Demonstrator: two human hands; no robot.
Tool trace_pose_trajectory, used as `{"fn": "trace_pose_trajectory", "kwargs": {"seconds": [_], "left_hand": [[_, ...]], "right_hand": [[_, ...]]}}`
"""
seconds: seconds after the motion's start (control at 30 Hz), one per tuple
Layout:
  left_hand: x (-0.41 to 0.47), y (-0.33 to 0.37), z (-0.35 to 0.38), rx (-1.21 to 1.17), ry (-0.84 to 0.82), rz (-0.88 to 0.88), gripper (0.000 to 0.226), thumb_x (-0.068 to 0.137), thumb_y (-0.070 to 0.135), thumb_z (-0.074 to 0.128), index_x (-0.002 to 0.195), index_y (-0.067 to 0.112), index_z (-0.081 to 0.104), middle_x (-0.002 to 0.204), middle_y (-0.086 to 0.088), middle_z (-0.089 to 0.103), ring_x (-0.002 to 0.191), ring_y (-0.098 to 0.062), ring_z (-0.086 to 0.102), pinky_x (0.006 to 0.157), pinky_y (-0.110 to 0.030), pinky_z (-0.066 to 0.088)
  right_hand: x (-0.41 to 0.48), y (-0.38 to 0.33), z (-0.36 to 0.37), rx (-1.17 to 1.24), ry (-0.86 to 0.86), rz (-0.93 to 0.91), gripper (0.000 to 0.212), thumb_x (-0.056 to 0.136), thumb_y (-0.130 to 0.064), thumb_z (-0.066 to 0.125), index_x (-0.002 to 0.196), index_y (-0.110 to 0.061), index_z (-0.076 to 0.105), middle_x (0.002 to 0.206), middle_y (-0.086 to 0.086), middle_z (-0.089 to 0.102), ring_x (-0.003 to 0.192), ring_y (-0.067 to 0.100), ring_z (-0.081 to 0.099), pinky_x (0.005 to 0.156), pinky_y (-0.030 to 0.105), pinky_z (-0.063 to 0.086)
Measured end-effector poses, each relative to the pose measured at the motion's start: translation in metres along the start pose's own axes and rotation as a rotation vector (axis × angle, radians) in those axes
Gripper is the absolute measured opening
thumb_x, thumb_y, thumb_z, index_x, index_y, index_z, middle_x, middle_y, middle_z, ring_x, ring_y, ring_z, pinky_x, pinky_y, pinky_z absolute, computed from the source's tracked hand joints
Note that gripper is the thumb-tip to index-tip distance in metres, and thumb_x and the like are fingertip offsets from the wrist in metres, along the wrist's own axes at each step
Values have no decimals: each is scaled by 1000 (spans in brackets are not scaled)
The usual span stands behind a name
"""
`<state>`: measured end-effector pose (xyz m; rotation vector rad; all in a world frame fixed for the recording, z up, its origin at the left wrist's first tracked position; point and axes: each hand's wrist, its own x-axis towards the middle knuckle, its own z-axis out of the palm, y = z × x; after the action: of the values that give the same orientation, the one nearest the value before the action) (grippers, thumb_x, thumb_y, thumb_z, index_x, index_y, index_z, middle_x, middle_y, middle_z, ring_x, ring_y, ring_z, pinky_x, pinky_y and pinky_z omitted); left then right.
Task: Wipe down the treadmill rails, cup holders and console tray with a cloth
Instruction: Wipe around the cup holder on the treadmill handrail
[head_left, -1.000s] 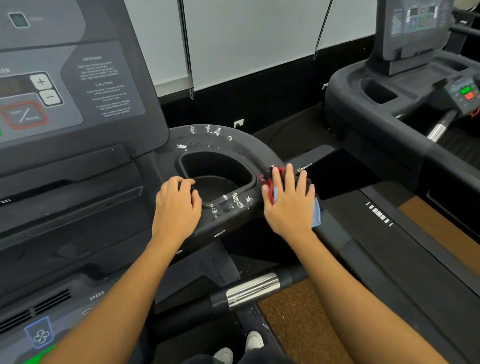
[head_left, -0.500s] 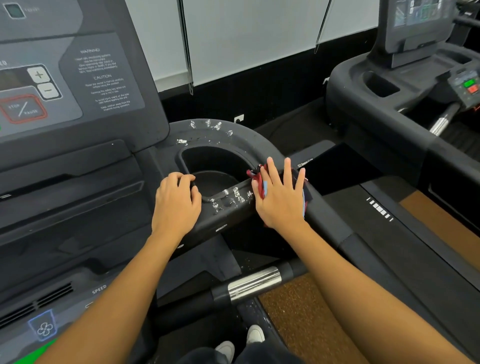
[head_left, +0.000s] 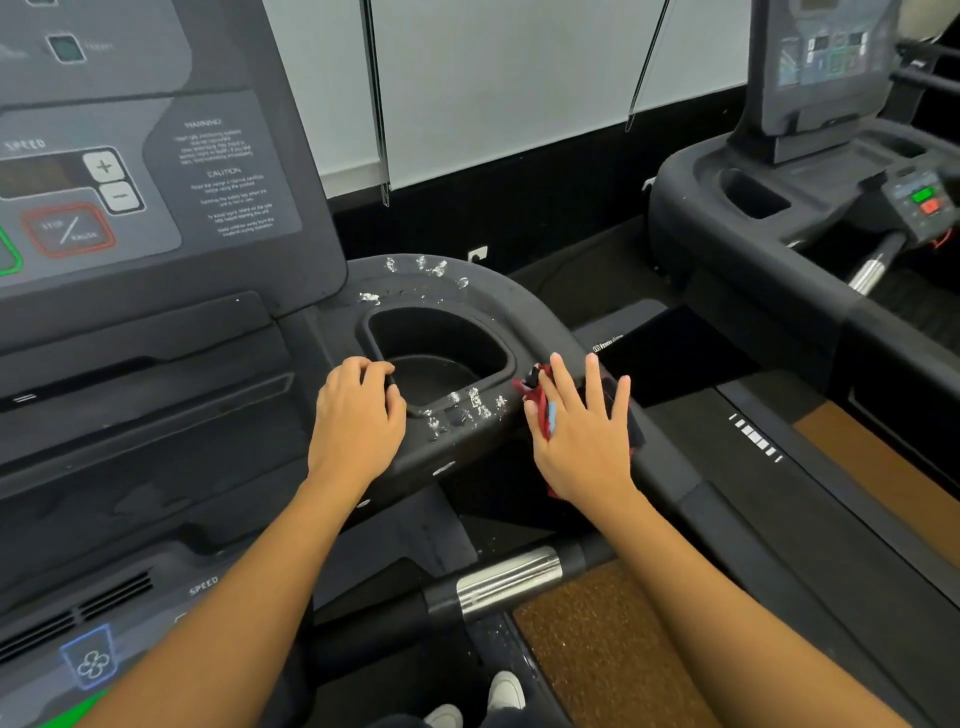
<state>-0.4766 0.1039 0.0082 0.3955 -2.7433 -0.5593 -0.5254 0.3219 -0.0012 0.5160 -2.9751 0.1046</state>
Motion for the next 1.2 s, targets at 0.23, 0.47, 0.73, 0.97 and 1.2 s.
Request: {"fn": "trace_pose_trajectory", "kwargs": {"seconds": [0.23,0.47,0.73,0.97,1.2], "left_hand": [[2,2,0,5,-7,0,30,93,17,47,119,6,57,117,-12,55,111,-27,50,96,-39,38],[2,3,0,-43,-10,-24,32,95,16,44,124,5,53,121,-13,52,115,-27,47,99,-39,35],[3,5,-3,-185,25,-77,35,99,19,35,130,8,45,126,-10,48,119,-21,42,99,-32,33],[1,4,-5,-288,42,-118,37,100,25,31,131,10,45,128,-8,47,120,-19,40,99,-31,32],[2,8,-5,-314,49,-119,40,100,28,29,134,10,42,131,-8,46,123,-20,38,102,-31,29]], "right_hand": [[-16,12,-37,853,-86,365,60,97,-52,25,146,-18,31,154,7,26,144,24,15,115,39,13],[0,-32,-15,690,-25,234,51,101,-41,30,147,-20,27,157,8,15,145,30,5,116,41,4],[-8,-92,14,610,11,-162,46,102,-37,29,144,-18,35,155,-2,26,145,15,2,114,28,-8],[-20,-61,10,623,82,-160,46,100,-36,34,143,-19,38,151,-2,33,139,8,7,118,34,8],[-13,-60,4,645,48,91,47,100,-26,40,145,-13,32,153,3,29,145,23,9,117,38,4]]}}
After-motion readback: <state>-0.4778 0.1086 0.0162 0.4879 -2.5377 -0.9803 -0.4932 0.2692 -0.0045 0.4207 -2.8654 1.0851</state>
